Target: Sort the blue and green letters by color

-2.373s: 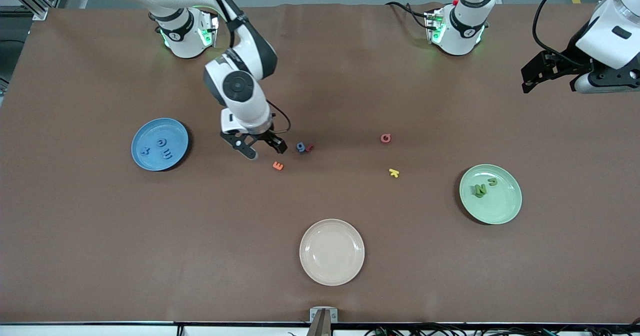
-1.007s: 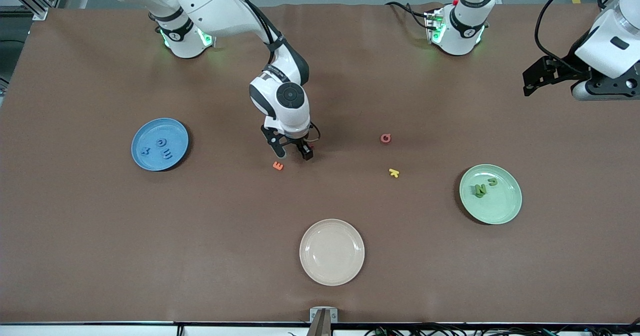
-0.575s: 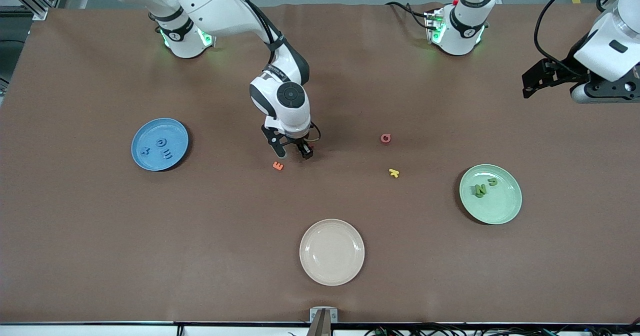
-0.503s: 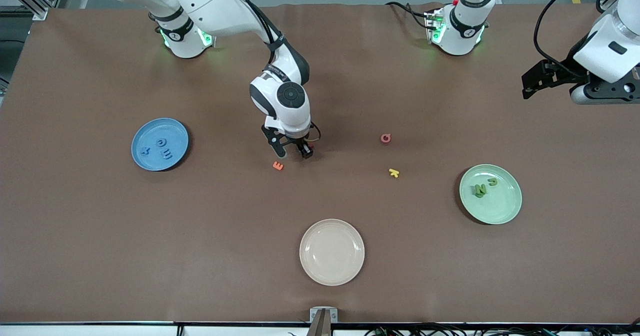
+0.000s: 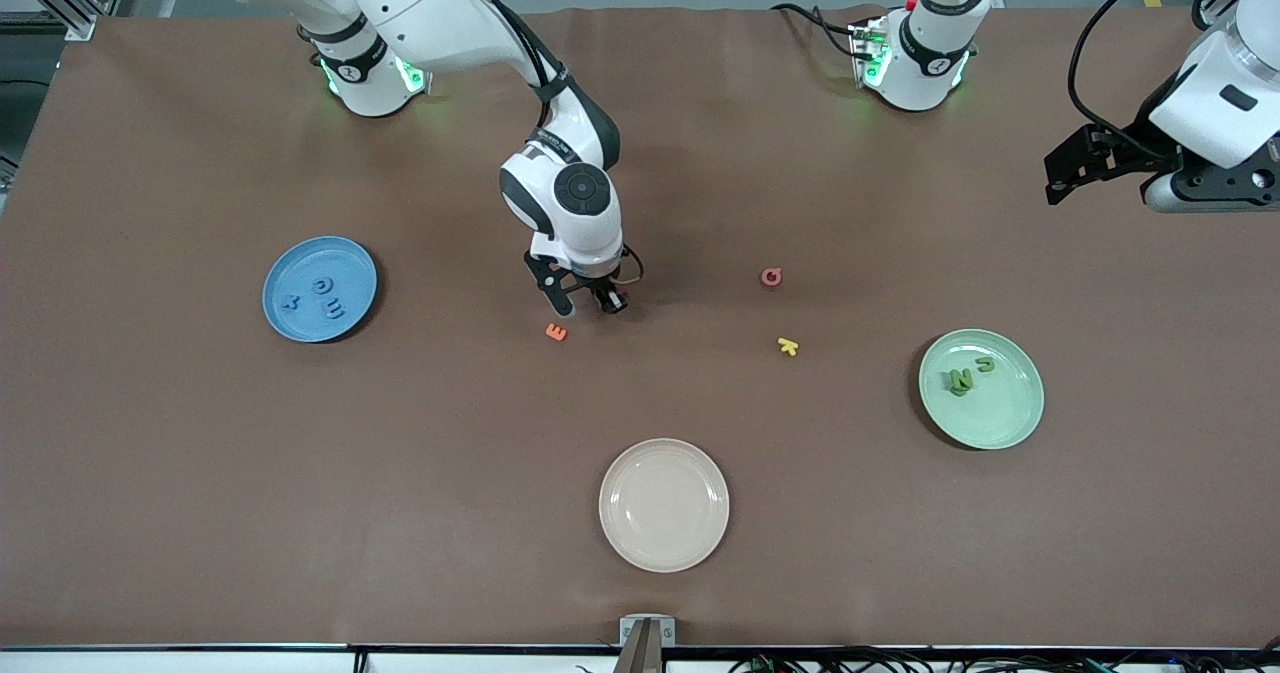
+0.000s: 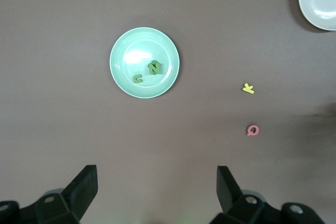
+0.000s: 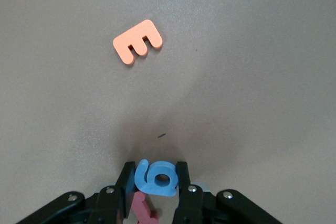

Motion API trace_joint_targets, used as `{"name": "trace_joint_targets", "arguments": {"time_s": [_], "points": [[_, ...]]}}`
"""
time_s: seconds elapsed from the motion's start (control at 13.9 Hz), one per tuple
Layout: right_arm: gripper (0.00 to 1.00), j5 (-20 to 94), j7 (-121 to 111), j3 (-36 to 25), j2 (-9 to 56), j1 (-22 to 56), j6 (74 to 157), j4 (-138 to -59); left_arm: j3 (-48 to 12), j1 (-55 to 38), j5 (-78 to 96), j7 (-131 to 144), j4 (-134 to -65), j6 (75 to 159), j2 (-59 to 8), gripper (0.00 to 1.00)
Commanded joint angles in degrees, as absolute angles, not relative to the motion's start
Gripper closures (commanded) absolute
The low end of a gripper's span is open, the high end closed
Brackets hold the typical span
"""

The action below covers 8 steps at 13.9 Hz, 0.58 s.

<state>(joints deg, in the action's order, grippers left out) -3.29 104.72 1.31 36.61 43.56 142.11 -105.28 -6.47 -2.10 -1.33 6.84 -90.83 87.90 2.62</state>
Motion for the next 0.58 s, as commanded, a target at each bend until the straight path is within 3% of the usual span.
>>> {"name": "trace_joint_targets", "arguments": {"time_s": [0.0, 0.14, 0.5], "points": [[0.98, -4.13, 104.51, 0.7, 37.0, 44.3, 141.16, -104.94, -6.42, -1.85, -0.53, 5.89, -90.79, 88.42, 2.55, 0.0], [1.0, -4.04, 99.17, 0.7, 36.39, 43.25, 139.93, -104.85, -6.42, -1.85, -0.53, 5.89, -90.79, 88.42, 2.46, 0.0], [1.0, -3.34, 83.44, 0.88, 29.11, 36.23, 126.33, -104.77, -6.42, -1.85, -0.53, 5.89, -90.79, 88.42, 2.29, 0.0]]}}
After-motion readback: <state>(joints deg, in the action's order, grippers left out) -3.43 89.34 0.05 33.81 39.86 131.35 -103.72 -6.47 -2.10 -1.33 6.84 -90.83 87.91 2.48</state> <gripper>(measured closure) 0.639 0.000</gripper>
